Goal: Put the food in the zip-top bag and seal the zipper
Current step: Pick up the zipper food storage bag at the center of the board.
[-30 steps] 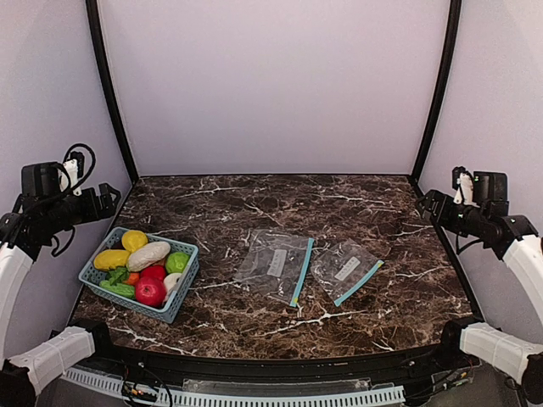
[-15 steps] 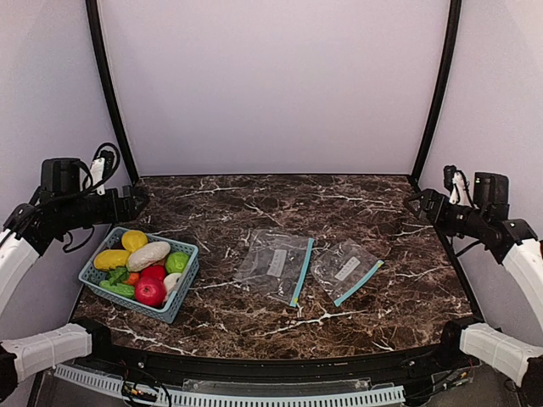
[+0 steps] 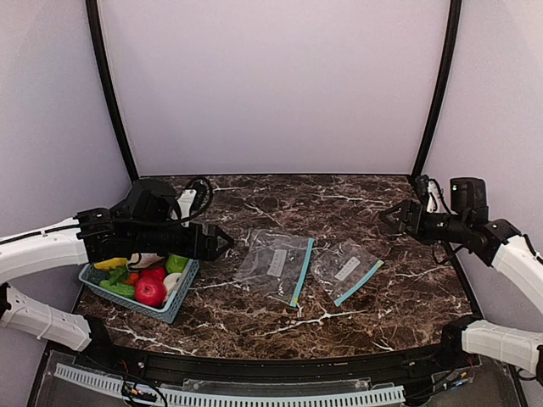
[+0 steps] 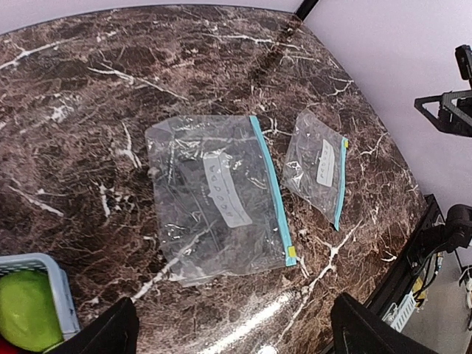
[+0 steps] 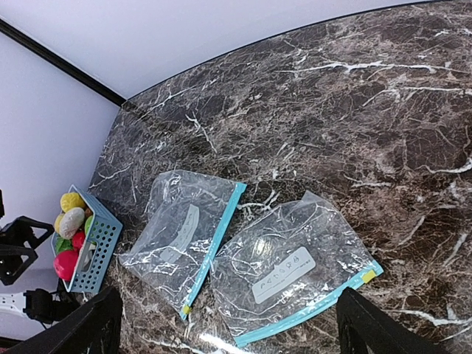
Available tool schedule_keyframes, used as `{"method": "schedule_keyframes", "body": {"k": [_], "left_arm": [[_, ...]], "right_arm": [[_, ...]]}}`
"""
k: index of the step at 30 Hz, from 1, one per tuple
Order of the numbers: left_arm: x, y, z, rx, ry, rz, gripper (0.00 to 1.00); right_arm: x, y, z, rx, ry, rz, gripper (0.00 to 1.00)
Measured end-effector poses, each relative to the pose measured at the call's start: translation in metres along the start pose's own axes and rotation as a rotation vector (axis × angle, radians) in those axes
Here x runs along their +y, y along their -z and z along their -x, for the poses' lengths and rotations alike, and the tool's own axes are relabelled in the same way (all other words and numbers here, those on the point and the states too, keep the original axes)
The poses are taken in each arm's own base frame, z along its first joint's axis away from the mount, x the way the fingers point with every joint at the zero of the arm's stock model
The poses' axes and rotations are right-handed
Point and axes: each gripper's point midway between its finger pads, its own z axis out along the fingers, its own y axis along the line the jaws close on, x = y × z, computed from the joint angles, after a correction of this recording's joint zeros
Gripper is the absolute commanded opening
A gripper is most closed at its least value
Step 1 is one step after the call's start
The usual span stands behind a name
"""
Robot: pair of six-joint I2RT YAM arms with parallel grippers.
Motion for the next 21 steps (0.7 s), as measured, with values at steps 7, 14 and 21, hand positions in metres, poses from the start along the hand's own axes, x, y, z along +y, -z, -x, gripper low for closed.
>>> {"method": "schedule_keyframes", "body": {"k": [7,14,21], "left_arm": [[-0.009,-0.044,-0.035,0.082,0.071,0.011,0.91],[-0.004,-0.087,-0.067,0.193,0.133,0.056,0.91],[0.002,-0.112,-0.087,0.252,0.166,0.099,0.86]], "right_arm": [[0.005,-0.005,-0.001,0.004,-0.005,0.017,0.99],[0.005,-0.008,-0.002,-0.009,-0.021,0.028,0.99],[0.005,-0.006,-0.003,-0.02,-0.034,0.035,0.99]]}}
